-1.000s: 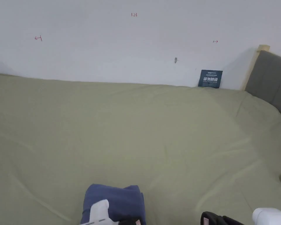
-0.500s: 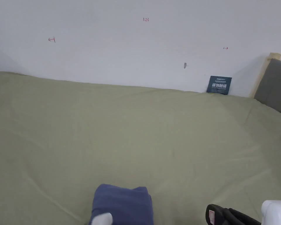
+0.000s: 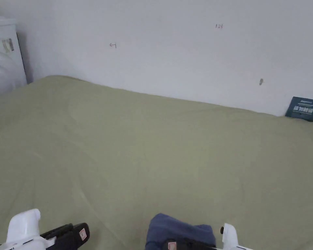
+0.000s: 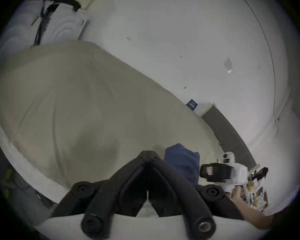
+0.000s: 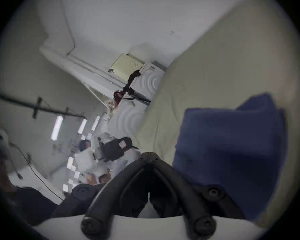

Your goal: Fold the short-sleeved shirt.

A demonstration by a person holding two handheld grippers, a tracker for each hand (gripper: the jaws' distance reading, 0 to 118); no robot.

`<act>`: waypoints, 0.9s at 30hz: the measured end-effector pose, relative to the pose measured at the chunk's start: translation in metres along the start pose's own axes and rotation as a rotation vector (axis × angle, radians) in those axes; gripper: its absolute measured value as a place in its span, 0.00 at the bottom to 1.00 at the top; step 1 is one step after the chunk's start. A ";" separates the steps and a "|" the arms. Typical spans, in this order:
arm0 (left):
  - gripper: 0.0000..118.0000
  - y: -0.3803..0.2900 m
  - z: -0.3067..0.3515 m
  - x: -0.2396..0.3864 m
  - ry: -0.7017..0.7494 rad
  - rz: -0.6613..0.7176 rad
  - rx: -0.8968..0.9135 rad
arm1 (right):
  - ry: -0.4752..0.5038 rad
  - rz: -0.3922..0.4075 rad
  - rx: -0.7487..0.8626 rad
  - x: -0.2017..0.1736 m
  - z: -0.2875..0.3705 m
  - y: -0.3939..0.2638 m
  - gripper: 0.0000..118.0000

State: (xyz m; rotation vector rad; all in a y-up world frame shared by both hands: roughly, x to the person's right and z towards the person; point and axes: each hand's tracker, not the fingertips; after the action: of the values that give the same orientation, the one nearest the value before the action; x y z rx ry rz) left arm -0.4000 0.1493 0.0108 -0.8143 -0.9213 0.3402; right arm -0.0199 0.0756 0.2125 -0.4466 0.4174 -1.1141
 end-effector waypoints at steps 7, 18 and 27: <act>0.00 -0.012 -0.023 -0.013 -0.011 0.034 -0.088 | -0.093 -0.183 -0.019 0.062 0.019 -0.002 0.01; 0.00 -0.033 -0.062 -0.012 -0.127 0.117 -0.244 | -0.139 -0.199 0.014 0.075 0.068 -0.015 0.01; 0.83 -0.063 -0.144 0.017 -0.291 0.207 -0.447 | -0.174 -0.150 -0.012 0.067 0.067 -0.009 0.01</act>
State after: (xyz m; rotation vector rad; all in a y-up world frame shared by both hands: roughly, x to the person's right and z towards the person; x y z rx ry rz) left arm -0.2782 0.0494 0.0187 -1.2997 -1.2109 0.4486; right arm 0.0344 0.0198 0.2666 -0.5882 0.2403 -1.2071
